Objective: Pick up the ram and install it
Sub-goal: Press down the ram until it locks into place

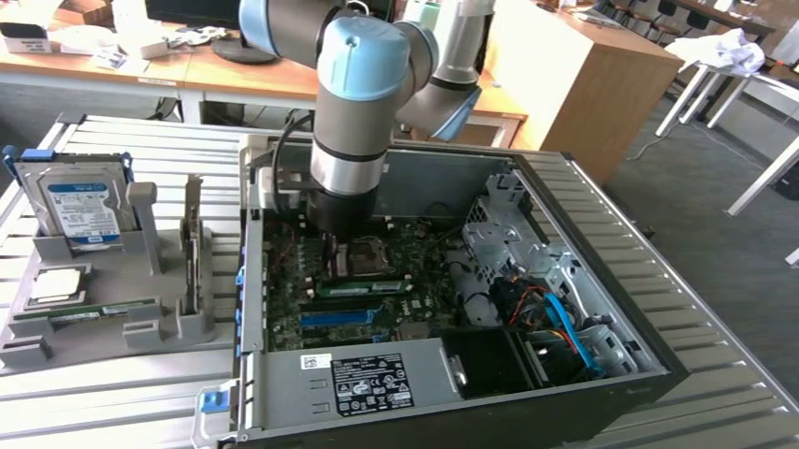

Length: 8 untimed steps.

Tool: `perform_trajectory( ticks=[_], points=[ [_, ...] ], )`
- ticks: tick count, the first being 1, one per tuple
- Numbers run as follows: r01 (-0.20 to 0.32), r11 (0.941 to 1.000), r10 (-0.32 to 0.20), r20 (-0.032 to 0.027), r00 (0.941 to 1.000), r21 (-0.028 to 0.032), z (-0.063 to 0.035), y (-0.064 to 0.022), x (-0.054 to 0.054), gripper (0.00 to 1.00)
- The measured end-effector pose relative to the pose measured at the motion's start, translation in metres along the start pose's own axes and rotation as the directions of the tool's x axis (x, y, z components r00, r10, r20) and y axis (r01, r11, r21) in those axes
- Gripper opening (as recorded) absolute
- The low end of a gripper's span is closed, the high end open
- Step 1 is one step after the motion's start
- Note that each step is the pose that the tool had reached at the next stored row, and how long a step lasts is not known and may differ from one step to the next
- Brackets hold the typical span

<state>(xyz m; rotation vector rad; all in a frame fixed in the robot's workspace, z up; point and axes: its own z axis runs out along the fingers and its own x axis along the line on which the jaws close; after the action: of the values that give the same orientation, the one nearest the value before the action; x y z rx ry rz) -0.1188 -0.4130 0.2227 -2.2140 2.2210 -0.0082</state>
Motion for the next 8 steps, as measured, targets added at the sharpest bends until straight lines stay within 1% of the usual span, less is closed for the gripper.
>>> perform_trajectory(
  ticks=[2,5,6,7,8],
  points=[
    [0.0,1.0,0.0,-0.0011,1.0,-0.0006,0.0026,0.0001,0.0,0.1],
    [0.0,1.0,0.0,0.0017,1.0,-0.0008,0.0031,-0.0001,0.0,0.1],
    [0.0,1.0,0.0,0.0051,1.0,0.0005,0.0013,-0.0002,0.0,0.1],
    [0.0,1.0,0.0,0.0084,1.0,0.0034,-0.0016,-0.0007,-0.001,0.1],
    [0.0,1.0,0.0,0.007,1.0,0.0019,-0.0065,-0.0005,0.0,0.1]
  ],
)
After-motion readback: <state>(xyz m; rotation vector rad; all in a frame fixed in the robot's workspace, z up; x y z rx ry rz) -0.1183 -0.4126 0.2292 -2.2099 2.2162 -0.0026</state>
